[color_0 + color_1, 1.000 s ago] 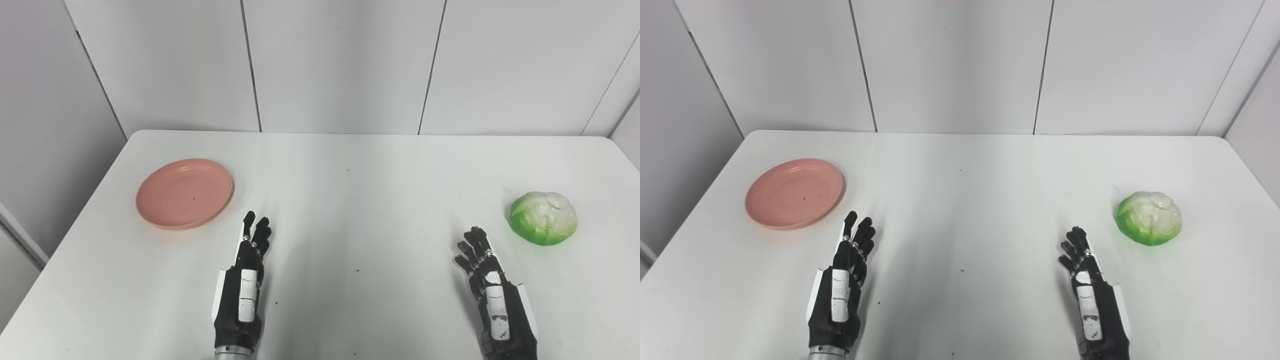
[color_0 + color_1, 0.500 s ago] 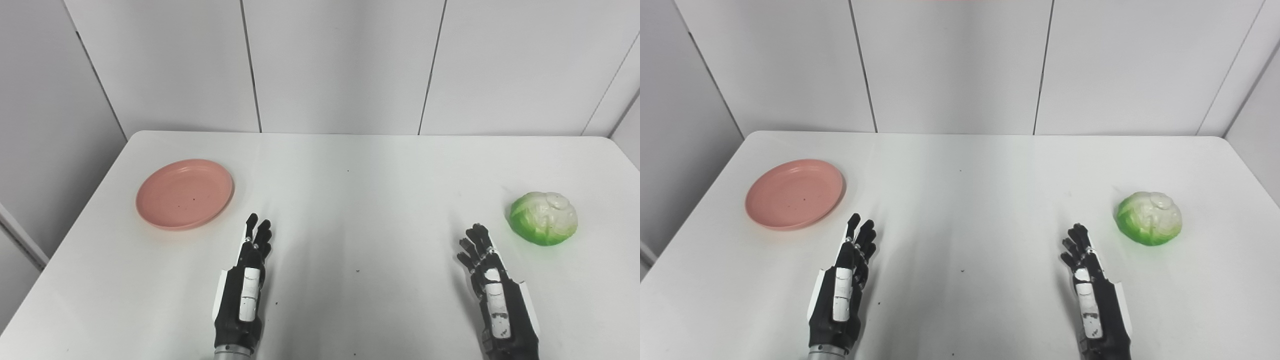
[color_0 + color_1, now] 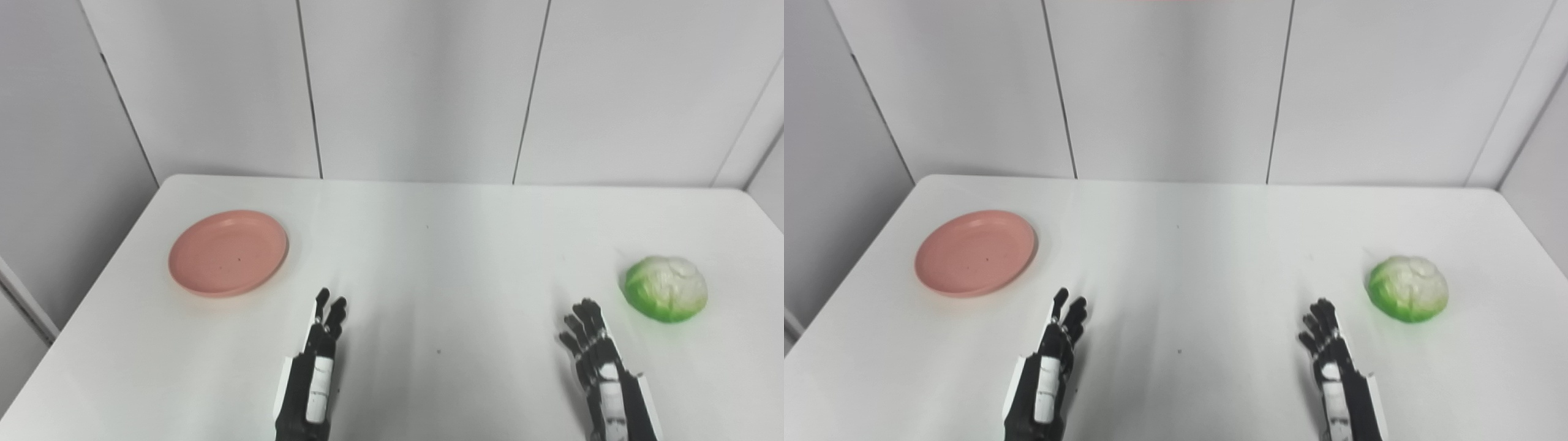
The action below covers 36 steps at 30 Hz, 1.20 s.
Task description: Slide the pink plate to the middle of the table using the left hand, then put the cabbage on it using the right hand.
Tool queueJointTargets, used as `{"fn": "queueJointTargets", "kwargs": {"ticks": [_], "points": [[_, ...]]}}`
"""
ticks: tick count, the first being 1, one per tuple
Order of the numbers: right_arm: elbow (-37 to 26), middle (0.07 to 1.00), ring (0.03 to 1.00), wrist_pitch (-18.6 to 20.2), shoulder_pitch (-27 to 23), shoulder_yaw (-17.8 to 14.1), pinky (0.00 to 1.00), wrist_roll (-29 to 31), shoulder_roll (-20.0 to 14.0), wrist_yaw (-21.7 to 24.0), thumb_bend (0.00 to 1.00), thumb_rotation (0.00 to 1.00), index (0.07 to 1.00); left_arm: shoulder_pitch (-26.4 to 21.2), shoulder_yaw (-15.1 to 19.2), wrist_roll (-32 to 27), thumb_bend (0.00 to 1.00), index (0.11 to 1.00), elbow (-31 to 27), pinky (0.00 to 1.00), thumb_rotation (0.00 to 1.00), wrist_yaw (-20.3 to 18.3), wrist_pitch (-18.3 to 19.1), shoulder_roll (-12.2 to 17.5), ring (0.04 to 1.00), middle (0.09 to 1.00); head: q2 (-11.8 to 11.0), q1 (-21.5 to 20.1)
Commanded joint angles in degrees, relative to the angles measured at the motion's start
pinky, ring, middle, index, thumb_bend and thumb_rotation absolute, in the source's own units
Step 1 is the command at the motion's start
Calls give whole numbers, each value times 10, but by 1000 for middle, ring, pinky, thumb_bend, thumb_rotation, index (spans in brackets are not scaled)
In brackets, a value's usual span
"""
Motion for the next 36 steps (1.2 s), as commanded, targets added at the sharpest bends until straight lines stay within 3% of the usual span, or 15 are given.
{"fn": "queueJointTargets", "kwargs": {"ticks": [1,7,17,24,27,30,36], "points": [[35,970,955,-11,19,-12,937,6,-31,3,840,990,977,29,-1,14,857,992,17,986,978,9,-21,4,932,904,-5,8],[60,979,970,-15,13,-19,968,12,-29,7,844,998,982,22,-3,37,826,977,43,935,957,18,-42,5,916,881,-26,6],[93,979,967,-32,6,-15,954,10,-31,14,856,988,979,15,5,38,814,983,76,937,957,23,-67,9,921,904,-60,-7],[97,974,959,-35,2,-11,942,6,-26,13,833,983,972,9,12,10,824,970,83,891,911,17,-94,13,899,885,-57,-20],[94,971,956,-33,-2,-7,927,-3,-23,10,843,981,971,2,19,-13,833,963,79,891,892,13,-104,18,900,890,-45,-33],[88,972,957,-29,-4,-5,917,-12,-20,5,846,985,970,-4,27,-29,855,967,60,886,900,9,-91,21,901,898,-33,-39],[71,945,933,-24,0,1,889,-28,-15,-4,839,984,950,-41,50,-60,887,942,-18,890,910,-7,-17,35,905,908,-17,-44]]}}
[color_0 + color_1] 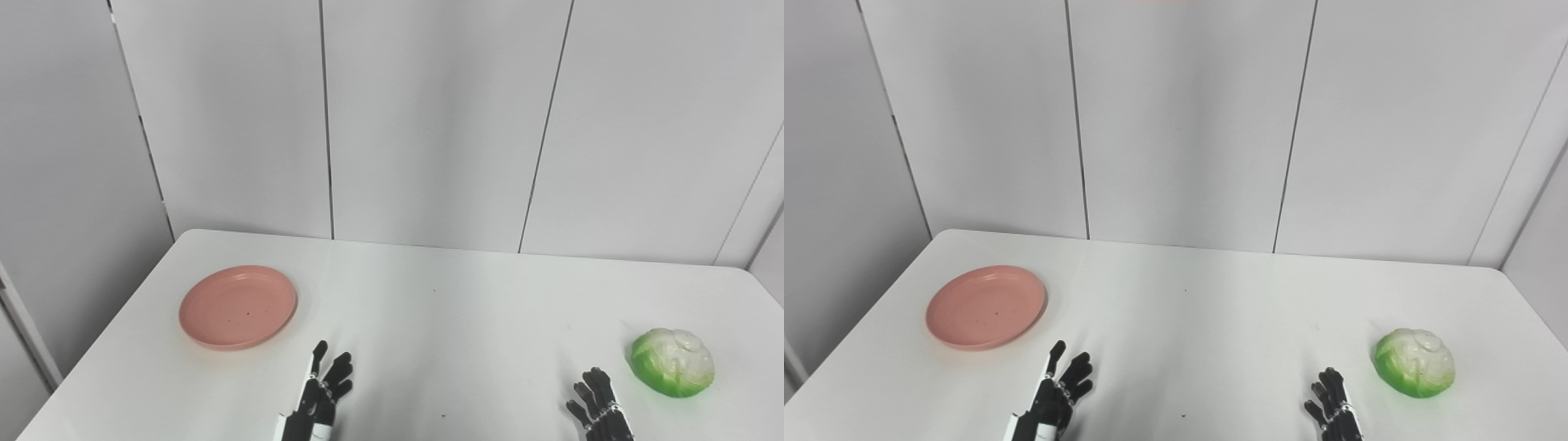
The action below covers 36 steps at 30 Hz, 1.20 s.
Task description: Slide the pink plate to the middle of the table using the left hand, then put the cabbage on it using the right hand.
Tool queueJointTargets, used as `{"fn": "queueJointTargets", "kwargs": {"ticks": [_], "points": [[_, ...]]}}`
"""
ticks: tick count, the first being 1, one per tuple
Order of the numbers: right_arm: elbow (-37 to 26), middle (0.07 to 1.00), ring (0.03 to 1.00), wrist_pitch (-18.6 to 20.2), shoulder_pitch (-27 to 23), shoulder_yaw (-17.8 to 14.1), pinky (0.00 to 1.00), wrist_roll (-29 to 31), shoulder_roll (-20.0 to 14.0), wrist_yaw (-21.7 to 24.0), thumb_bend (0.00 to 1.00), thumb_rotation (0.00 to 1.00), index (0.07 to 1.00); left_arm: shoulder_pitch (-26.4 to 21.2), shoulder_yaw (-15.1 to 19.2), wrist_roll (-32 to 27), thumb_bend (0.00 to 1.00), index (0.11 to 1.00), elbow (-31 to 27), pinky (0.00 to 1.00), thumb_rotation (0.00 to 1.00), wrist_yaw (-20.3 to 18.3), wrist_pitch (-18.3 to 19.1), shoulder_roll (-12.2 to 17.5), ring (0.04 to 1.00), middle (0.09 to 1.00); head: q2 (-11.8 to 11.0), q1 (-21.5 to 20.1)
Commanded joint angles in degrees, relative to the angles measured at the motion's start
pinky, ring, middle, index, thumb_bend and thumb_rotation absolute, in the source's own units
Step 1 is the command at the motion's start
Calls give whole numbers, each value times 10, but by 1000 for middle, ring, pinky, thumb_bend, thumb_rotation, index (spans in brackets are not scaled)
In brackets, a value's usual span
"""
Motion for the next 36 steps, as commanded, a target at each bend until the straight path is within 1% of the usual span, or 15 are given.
{"fn": "queueJointTargets", "kwargs": {"ticks": [1,4,7,9,11,13,15,17,20,21,24,25,28,32,36], "points": [[26,943,929,35,14,2,884,-2,-6,-7,836,976,947,-29,8,-8,887,937,-45,888,909,-7,24,34,908,911,2,0],[24,937,918,33,15,4,860,-6,-6,-11,825,973,942,-67,29,4,898,924,-71,846,920,-4,56,42,888,901,5,1],[20,936,914,35,17,5,848,-10,-7,-13,820,977,943,-114,40,-7,894,925,-87,858,923,-6,97,63,898,900,7,3],[17,936,912,36,17,5,839,-9,-7,-13,821,979,944,-146,46,-11,922,895,-93,851,919,-2,128,75,894,888,7,3],[15,934,910,39,18,4,833,-5,-6,-14,826,974,942,-174,52,-13,943,880,-91,860,915,-5,149,89,896,887,9,7],[14,932,911,40,19,3,837,-1,-7,-13,838,973,940,-200,57,-12,964,854,-85,870,930,-7,162,104,899,896,9,9],[14,934,914,42,20,3,841,4,-9,-12,841,974,942,-224,62,-11,979,830,-76,830,945,-6,170,118,887,883,10,13],[13,935,917,43,20,2,843,7,-11,-10,841,974,942,-238,65,-12,988,824,-72,818,947,-8,176,128,887,881,11,16],[17,936,922,41,20,1,851,10,-14,-8,841,977,941,-270,79,-23,994,825,-49,808,944,-14,160,154,886,885,13,19],[17,936,924,41,20,1,852,10,-15,-8,848,980,940,-278,84,-25,999,834,-42,823,941,-15,157,160,892,881,13,19],[16,935,923,44,21,0,851,10,-16,-9,856,983,939,-298,93,-32,1000,852,-25,838,943,-21,162,183,903,886,13,20],[16,935,922,45,21,0,851,11,-16,-9,857,982,939,-306,97,-33,1000,854,-15,833,949,-22,156,191,901,888,13,20],[18,931,916,44,22,-1,846,11,-17,-9,860,974,939,-327,111,-40,1000,832,18,800,940,-27,134,217,867,852,13,21],[20,929,912,42,21,-1,844,13,-19,-6,857,972,936,-347,128,-43,1000,820,69,757,947,-27,109,248,845,831,15,22],[21,924,906,40,22,-1,838,14,-20,-5,854,969,935,-364,141,-48,1000,780,122,773,939,-27,89,268,847,820,15,22]]}}
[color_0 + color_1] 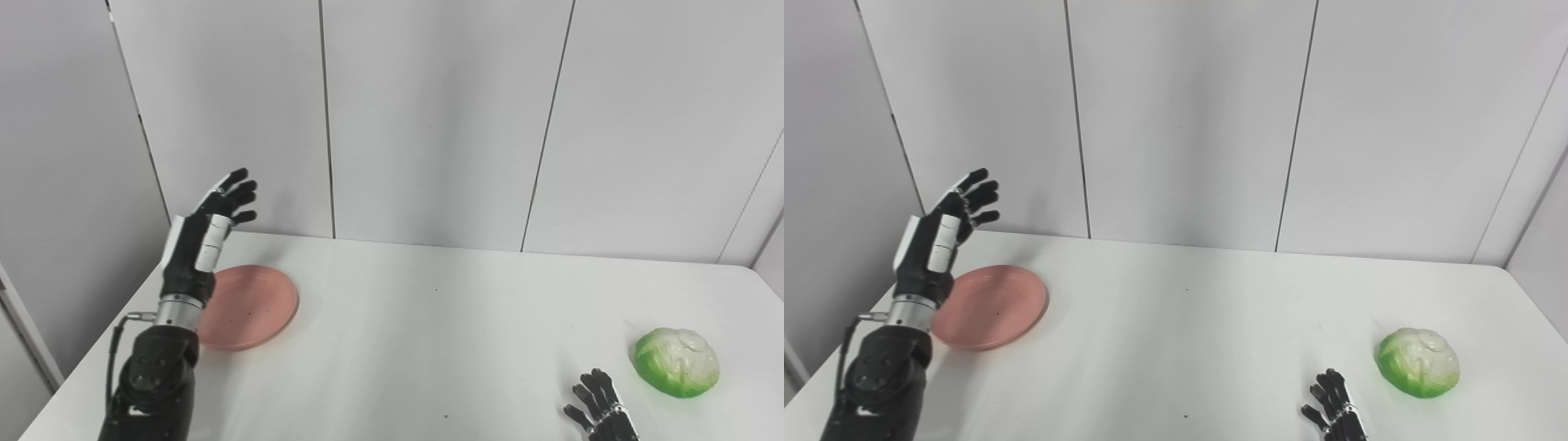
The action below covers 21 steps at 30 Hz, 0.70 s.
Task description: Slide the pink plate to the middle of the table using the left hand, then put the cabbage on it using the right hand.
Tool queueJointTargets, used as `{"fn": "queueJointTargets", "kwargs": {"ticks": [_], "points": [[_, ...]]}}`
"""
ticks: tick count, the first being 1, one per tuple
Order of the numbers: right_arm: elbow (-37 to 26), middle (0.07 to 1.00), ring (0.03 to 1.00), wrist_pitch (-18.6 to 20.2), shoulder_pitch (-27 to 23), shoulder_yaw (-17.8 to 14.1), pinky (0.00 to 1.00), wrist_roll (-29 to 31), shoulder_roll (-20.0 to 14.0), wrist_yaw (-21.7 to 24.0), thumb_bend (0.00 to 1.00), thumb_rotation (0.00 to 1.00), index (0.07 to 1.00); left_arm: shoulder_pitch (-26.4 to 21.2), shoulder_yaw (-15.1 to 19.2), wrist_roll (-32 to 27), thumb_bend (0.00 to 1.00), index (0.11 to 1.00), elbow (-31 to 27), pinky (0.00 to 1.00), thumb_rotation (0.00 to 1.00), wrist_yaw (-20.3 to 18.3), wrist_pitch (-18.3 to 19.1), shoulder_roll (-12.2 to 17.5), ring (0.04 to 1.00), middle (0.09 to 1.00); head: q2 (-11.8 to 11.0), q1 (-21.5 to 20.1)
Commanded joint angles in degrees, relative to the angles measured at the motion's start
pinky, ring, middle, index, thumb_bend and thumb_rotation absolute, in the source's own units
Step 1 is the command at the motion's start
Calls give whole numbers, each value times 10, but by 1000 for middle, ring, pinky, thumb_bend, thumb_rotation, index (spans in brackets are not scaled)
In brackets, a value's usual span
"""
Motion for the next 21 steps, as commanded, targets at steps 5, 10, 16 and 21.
{"fn": "queueJointTargets", "kwargs": {"ticks": [5,10,16,21], "points": [[26,918,902,36,16,-1,825,4,-17,1,850,961,932,-56,14,-16,1000,794,89,827,914,-11,-61,46,875,849,3,1],[32,912,892,26,16,-1,811,5,-22,4,851,963,932,-78,34,-38,986,820,168,824,898,-5,-71,57,889,860,2,4],[35,910,890,25,15,0,802,7,-25,5,852,962,932,-109,58,-64,957,852,282,820,899,-6,-112,65,892,849,2,4],[35,906,887,26,17,-1,797,9,-25,6,852,956,928,-125,68,-74,942,897,401,809,891,-19,-176,85,874,870,1,2]]}}
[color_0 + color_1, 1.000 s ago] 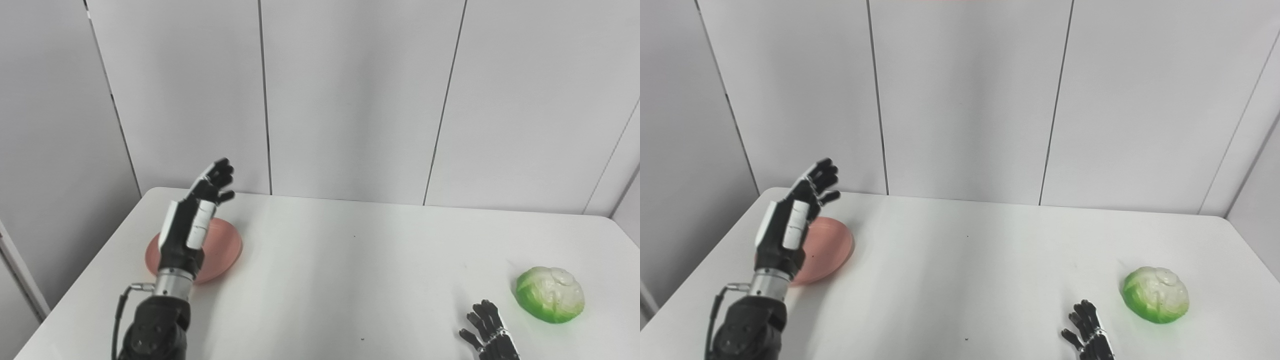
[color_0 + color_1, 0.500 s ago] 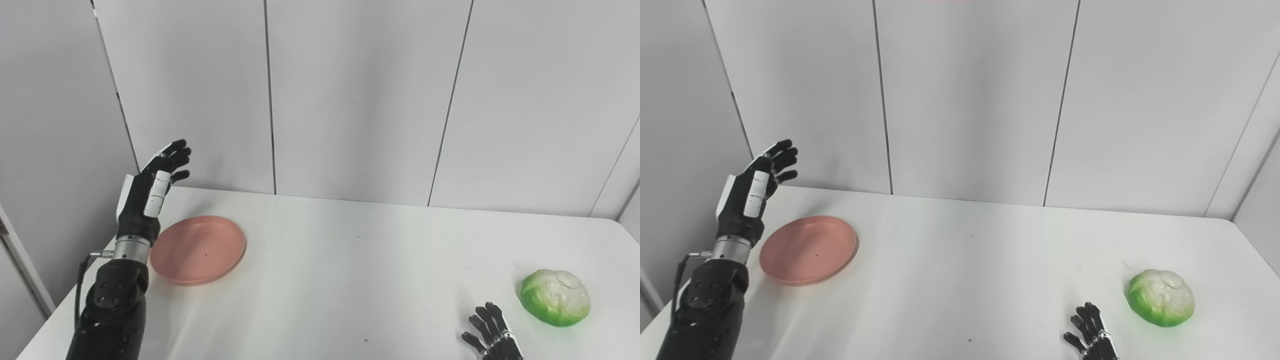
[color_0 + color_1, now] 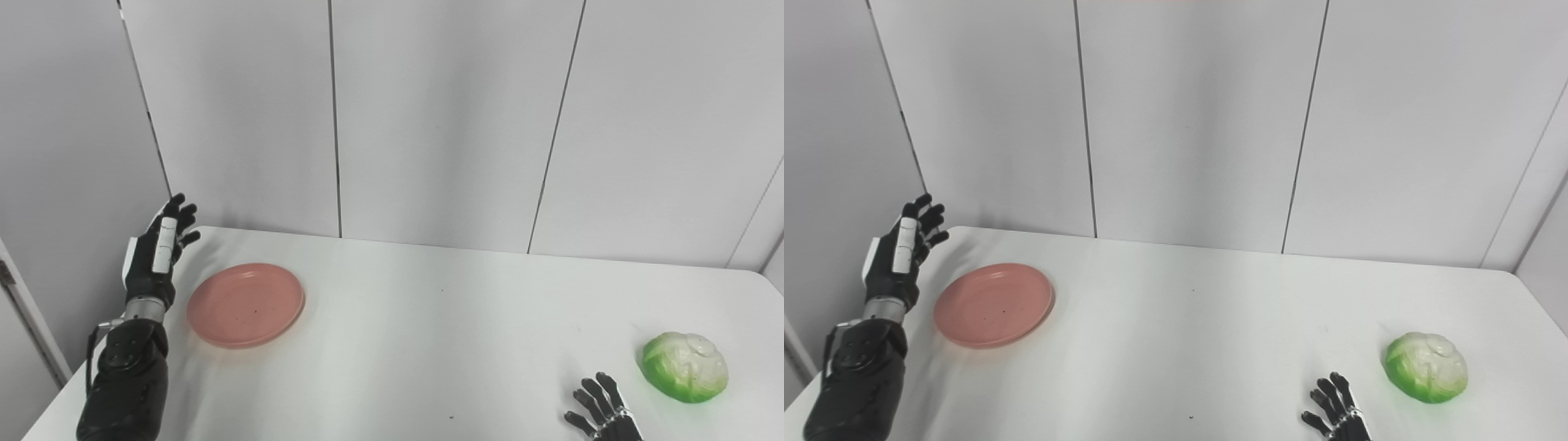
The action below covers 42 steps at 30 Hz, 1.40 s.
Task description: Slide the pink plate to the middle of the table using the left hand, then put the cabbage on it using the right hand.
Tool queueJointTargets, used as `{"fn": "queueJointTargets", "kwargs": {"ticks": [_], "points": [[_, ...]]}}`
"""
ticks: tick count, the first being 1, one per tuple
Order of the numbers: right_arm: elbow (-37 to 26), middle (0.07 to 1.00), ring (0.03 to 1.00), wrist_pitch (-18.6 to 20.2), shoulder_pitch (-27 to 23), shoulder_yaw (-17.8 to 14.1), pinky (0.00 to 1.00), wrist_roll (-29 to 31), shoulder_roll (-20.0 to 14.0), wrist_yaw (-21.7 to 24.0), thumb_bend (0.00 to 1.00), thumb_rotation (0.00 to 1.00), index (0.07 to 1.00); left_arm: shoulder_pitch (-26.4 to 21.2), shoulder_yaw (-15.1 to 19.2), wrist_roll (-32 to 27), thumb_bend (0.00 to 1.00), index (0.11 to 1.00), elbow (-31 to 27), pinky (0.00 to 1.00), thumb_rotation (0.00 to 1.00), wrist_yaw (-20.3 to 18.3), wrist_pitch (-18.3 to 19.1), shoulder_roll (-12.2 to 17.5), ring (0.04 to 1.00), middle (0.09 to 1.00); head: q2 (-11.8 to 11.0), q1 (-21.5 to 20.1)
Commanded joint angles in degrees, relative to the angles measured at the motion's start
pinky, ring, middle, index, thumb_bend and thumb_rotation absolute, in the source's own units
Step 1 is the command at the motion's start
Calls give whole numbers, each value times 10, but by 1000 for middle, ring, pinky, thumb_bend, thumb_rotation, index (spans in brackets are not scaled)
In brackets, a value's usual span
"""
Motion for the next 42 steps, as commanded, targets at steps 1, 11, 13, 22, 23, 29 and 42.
{"fn": "queueJointTargets", "kwargs": {"ticks": [1,11,13,22,23,29,42], "points": [[35,905,885,26,16,-4,797,0,-19,-1,854,958,928,-32,5,-9,942,896,25,801,883,-11,-51,32,875,866,1,-1],[33,893,870,18,18,-2,789,-4,-20,-1,841,957,925,-46,3,-34,913,869,127,802,853,-50,-71,39,885,869,8,-6],[29,889,864,23,19,-3,783,-3,-19,-3,852,950,923,-51,3,-37,974,867,155,819,838,-60,-79,40,882,864,10,-7],[17,887,859,29,26,-2,784,0,-19,-3,856,943,920,-58,8,-57,966,845,201,831,819,-67,-57,29,861,847,13,-12],[15,887,859,31,27,-2,787,1,-19,-2,855,941,919,-57,6,-56,961,850,203,829,823,-70,-57,27,868,853,16,-14],[12,881,850,31,27,-1,767,-4,-19,-4,857,944,918,-53,-4,-59,922,882,203,784,828,-99,-64,8,852,864,18,-14],[5,877,843,34,27,4,748,-16,-11,-11,851,950,915,-45,-43,-51,973,870,177,741,851,-120,-59,-18,868,865,20,-24]]}}
